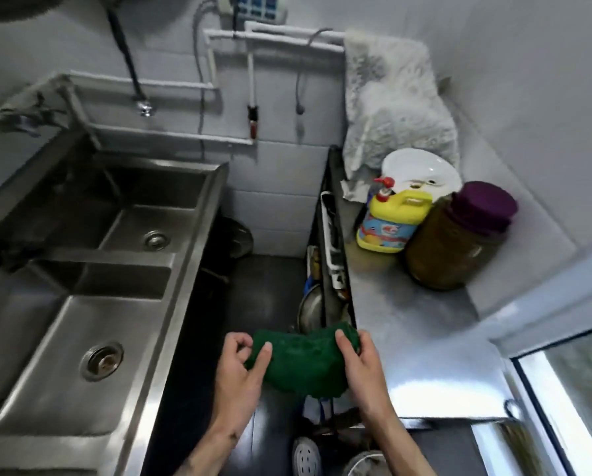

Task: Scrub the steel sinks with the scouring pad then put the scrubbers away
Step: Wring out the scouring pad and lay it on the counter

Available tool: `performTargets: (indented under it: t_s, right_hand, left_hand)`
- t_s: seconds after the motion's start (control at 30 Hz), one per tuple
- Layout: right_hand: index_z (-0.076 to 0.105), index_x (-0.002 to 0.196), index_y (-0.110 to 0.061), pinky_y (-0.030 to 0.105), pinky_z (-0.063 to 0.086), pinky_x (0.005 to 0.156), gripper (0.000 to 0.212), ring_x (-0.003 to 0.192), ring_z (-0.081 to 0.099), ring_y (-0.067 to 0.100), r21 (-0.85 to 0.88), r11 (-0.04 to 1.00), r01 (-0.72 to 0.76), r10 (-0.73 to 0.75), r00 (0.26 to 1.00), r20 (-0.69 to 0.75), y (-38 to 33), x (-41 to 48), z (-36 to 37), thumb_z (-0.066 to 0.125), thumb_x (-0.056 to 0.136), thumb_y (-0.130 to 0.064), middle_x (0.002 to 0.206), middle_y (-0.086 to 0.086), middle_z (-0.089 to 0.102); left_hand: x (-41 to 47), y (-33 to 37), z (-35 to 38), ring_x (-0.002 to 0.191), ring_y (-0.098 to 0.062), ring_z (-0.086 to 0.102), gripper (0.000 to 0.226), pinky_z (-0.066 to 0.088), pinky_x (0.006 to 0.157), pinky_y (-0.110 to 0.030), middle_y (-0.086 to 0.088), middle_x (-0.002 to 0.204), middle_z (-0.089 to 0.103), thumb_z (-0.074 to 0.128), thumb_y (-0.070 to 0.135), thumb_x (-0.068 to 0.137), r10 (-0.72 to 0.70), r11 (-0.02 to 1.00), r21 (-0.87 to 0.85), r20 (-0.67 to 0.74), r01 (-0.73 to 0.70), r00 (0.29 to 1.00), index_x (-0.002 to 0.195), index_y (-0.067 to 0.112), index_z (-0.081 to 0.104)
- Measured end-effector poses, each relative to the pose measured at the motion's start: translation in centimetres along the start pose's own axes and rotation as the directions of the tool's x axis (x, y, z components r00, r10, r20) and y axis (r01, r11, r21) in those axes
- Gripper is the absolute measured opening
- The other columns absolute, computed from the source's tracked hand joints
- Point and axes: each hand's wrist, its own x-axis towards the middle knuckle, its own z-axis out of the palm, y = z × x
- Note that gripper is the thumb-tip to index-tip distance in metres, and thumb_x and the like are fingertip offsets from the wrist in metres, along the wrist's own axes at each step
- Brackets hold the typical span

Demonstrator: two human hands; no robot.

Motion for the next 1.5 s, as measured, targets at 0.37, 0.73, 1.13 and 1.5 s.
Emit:
performTargets:
  t_s: [0.37, 0.73, 1.13, 1.5]
  right_hand:
    - [0.059, 0.098, -0.02, 0.048, 0.057, 0.09, 0.024, 0.095, 0.069, 0.021, -0.086, 0.996, -0.025, -0.002, 0.954, -0.298, -1.6, 16.2, -15.7, 0.067, 0.093, -0.042, 0.098, 0.004, 0.072]
    - [0.048, 0.139, -0.011, 0.033, 0.043, 0.102, 0.059, 0.125, 0.052, 0.03, -0.421, 0.898, -0.131, -0.001, 0.954, -0.299, 1.6, 26.5, -18.5, 0.065, 0.094, -0.044, 0.139, 0.012, 0.049]
    - [0.058, 0.123, -0.019, 0.041, 0.049, 0.09, 0.036, 0.11, 0.052, 0.027, -0.601, 0.799, -0.035, -0.273, 0.869, -0.413, 3.6, 25.4, -17.9, 0.071, 0.09, -0.026, 0.126, 0.007, 0.051]
    - [0.063, 0.127, -0.025, 0.039, 0.05, 0.093, 0.046, 0.118, 0.052, 0.021, -0.855, 0.498, 0.142, -0.404, 0.911, -0.085, 6.0, 26.6, -17.7, 0.033, 0.1, -0.047, 0.135, 0.0, 0.055]
  left_hand:
    - [8.7, 1.5, 22.2, 0.11, -0.022, 0.076, 0.029, 0.065, 0.091, -0.039, -0.012, 0.11, 0.078, 0.072, 0.013, 0.1, -0.036, 0.998, 0.064, 0.168, 0.025, 0.985, 0.113, 0.037, 0.062]
    - [18.4, -4.1, 30.3, 0.119, -0.014, 0.068, 0.03, 0.058, 0.105, -0.042, -0.001, 0.132, 0.07, 0.067, 0.021, 0.104, -0.135, 0.962, 0.259, 0.171, 0.088, 0.976, 0.125, 0.04, 0.056]
    - [18.5, -4.2, 30.3, 0.108, -0.008, 0.055, 0.037, 0.043, 0.087, -0.005, 0.004, 0.124, 0.045, 0.064, 0.028, 0.105, 0.033, 0.776, 0.619, 0.158, -0.125, 0.987, 0.141, 0.034, 0.058]
    - [17.8, -8.7, 31.2, 0.164, -0.027, 0.017, 0.059, 0.009, 0.131, -0.045, -0.003, 0.179, 0.015, 0.012, 0.052, 0.113, 0.22, 0.294, 0.855, 0.374, -0.427, 0.901, 0.169, 0.035, 0.021]
